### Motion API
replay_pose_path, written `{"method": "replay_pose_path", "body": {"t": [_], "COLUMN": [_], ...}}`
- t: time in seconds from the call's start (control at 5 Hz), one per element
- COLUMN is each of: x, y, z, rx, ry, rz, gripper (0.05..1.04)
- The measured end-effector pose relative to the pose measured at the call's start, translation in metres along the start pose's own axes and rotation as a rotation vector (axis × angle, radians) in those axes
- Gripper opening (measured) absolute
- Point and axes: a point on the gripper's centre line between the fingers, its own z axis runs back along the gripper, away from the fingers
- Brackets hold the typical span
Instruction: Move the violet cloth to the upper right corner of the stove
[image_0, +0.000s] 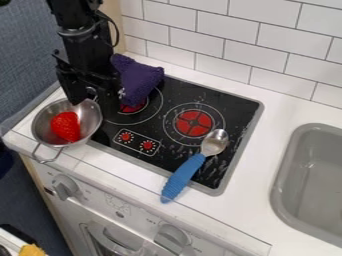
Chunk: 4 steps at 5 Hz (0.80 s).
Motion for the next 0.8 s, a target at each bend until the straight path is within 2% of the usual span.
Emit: {"method": "replay_pose_path", "body": {"t": [0.2, 0.4, 0.6, 0.8], "x": [-0.001, 0.02, 0.054, 0.085], "y": [-0.001, 0.006, 0.021, 0.037], "z": [-0.007, -0.004, 0.006, 0.003], "rx": [-0.012, -0.008, 0.004, 0.025], "ry": [0.025, 0.012, -0.023, -0.049], "rz": [0.005, 0.007, 0.04, 0.064], "gripper": [0.999, 0.999, 0.999, 0.999]}}
